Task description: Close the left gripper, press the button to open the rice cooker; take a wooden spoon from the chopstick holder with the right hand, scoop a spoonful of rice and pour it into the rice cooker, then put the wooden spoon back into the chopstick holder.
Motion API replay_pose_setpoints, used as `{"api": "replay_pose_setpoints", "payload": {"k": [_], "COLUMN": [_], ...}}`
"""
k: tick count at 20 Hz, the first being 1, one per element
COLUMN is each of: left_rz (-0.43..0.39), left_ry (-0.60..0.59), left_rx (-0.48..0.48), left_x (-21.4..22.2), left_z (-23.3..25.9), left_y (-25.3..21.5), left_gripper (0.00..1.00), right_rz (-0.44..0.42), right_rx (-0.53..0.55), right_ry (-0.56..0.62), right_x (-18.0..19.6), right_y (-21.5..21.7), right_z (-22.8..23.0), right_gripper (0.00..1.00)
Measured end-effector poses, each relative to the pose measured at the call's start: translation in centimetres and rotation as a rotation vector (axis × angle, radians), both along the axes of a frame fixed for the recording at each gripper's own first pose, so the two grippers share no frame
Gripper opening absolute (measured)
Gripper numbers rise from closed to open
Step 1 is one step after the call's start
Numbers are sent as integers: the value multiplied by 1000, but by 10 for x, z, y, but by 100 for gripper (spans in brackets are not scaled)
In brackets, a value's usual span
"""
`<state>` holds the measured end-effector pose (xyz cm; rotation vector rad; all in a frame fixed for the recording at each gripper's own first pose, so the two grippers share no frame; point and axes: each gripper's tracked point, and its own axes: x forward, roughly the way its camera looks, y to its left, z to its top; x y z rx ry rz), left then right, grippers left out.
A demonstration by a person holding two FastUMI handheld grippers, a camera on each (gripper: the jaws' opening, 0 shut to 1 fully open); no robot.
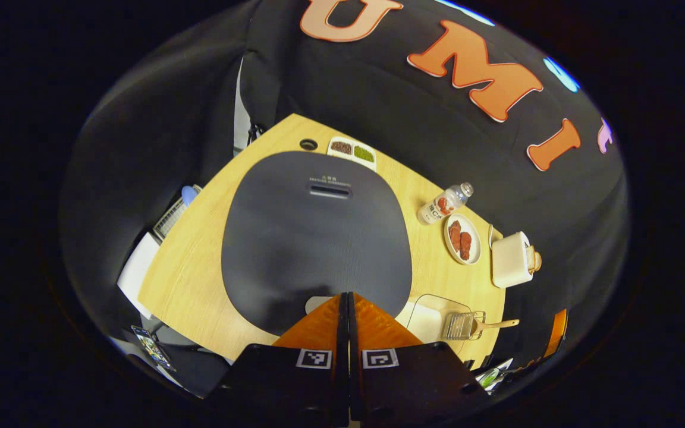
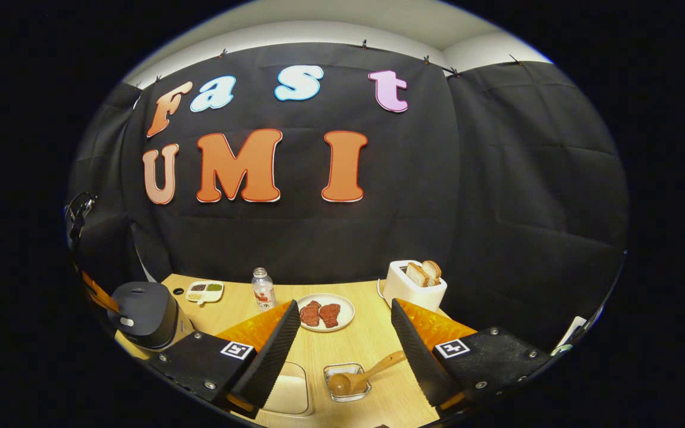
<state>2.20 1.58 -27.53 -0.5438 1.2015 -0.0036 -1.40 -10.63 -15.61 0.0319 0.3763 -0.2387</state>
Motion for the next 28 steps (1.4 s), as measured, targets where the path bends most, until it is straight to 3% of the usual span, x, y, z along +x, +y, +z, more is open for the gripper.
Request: {"api": "replay_pose_setpoints", "payload": {"k": [4,5,7,10,16,20,21,22,25,28], "left_rz": [26,25,26,37,67,95,99,99,97,87], "left_ry": [50,62,32,-31,-287,-549,-592,-628,-734,-789], "left_rx": [-17,-9,36,91,168,313,357,395,456,452], "left_x": [-3,-6,-8,-8,-2,24,25,27,22,12], "left_z": [-15,-16,-18,-20,21,72,85,96,126,139], "left_y": [-7,-7,-8,-8,1,15,22,26,19,8], "left_gripper": [5,10,1,6,6,5,1,6,6,24], "right_rz": [-19,-20,-16,-13,-20,-55,-57,-53,-48,-44], "right_rx": [5,2,0,9,121,136,134,137,159,165], "right_ry": [44,52,74,114,224,261,269,275,292,308], "right_x": [-5,-5,-3,-5,-3,-7,-7,-7,-6,-4], "right_y": [-5,-5,-4,-6,-2,-12,-13,-13,-13,-13], "right_z": [-18,-23,-31,-43,-75,-89,-91,-93,-101,-108], "right_gripper": [95,95,95,96,95,95,95,95,95,96]}}
